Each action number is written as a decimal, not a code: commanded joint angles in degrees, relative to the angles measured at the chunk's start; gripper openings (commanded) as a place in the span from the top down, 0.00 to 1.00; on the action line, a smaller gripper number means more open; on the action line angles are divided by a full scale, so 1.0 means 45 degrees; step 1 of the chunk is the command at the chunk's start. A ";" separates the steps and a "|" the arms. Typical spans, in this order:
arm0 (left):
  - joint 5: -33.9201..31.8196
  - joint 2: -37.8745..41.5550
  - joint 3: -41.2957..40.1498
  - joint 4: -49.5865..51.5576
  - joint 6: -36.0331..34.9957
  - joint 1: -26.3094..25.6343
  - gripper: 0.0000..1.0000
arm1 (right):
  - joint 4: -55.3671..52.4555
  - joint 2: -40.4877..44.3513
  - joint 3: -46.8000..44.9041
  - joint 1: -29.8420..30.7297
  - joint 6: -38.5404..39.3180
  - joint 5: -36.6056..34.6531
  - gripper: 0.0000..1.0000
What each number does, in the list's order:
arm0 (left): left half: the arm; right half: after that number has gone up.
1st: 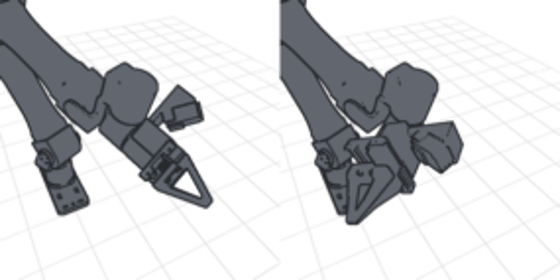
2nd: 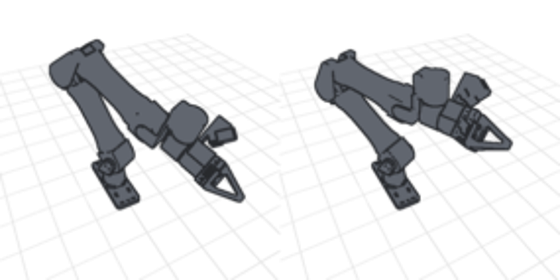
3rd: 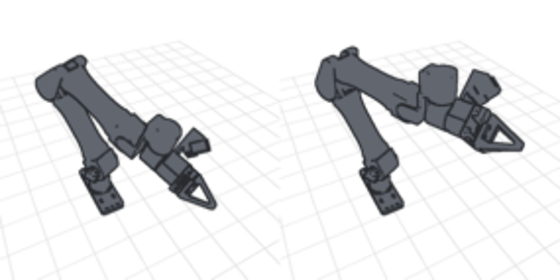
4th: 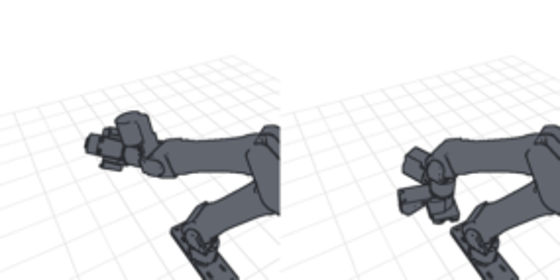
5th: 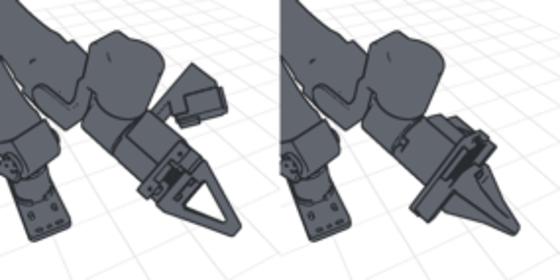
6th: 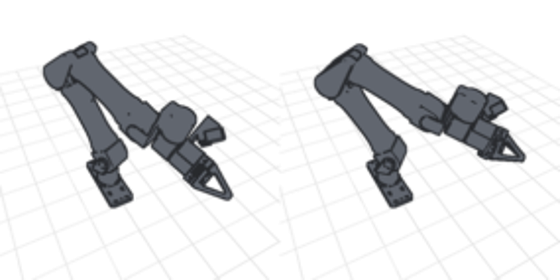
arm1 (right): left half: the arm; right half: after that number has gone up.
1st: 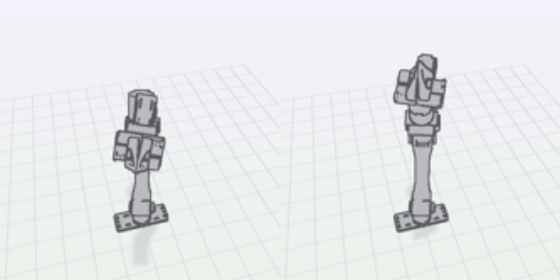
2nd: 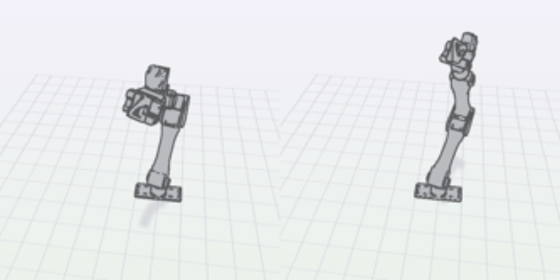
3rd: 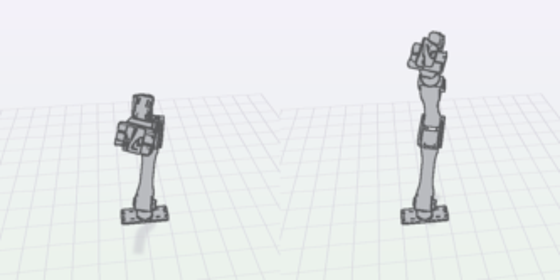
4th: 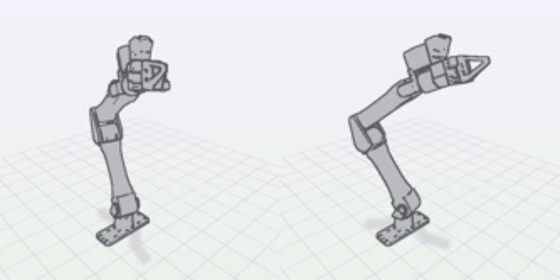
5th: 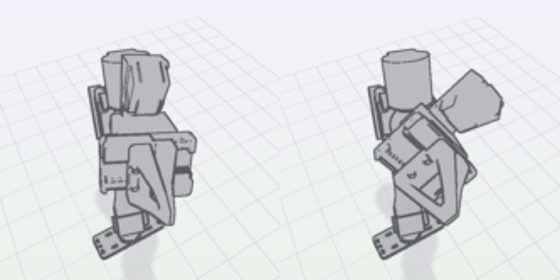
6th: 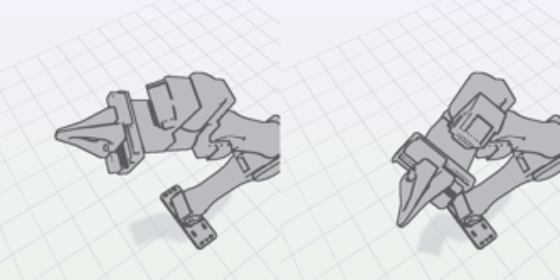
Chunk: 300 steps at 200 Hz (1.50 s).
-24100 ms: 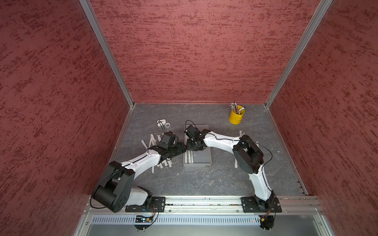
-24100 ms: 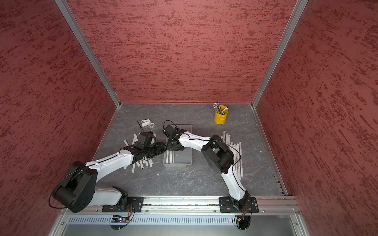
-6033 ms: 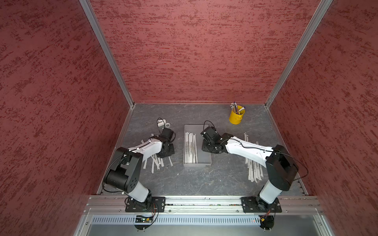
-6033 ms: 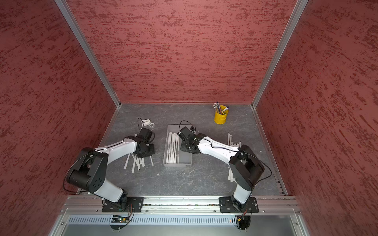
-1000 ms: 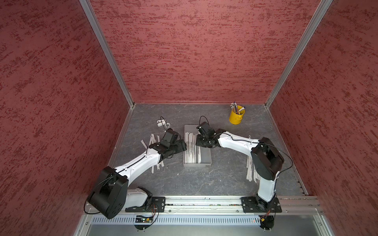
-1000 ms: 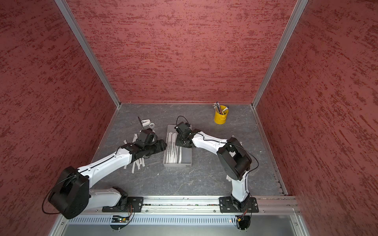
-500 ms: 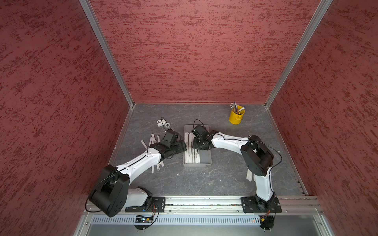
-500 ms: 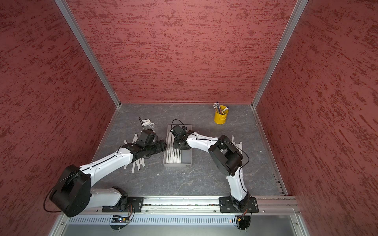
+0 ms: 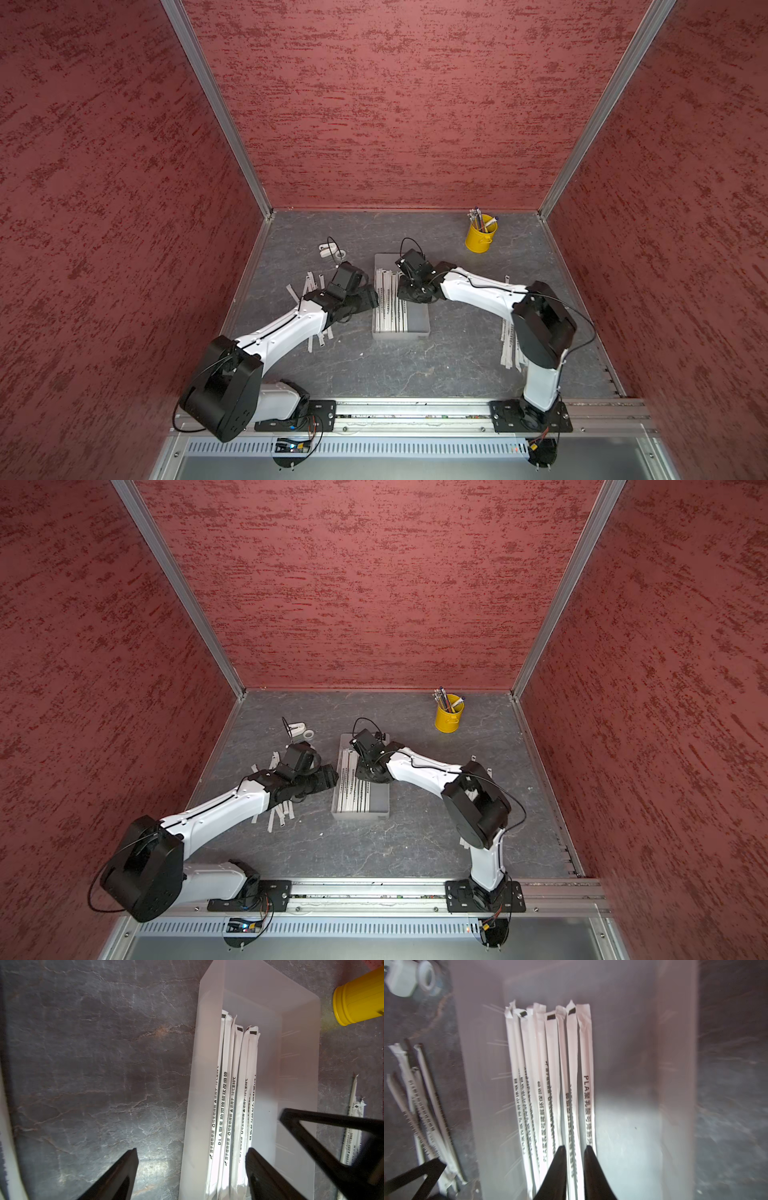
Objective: Put the straws into the storage box
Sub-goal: Place the straw in the storage box, then pick up the straw from the center of the board.
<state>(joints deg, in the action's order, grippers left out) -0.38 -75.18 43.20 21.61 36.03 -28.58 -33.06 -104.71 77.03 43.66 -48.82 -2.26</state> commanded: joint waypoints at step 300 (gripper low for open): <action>-0.1625 -0.2015 0.2900 0.0132 -0.1874 -0.3744 0.13 | -0.1453 0.2329 -0.4326 -0.6167 0.4294 -0.0940 0.67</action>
<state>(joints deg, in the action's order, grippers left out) -6.72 -86.04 57.25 22.26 27.42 -46.00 -36.75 -94.24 55.99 16.29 -29.98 -6.07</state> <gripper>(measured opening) 0.869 0.341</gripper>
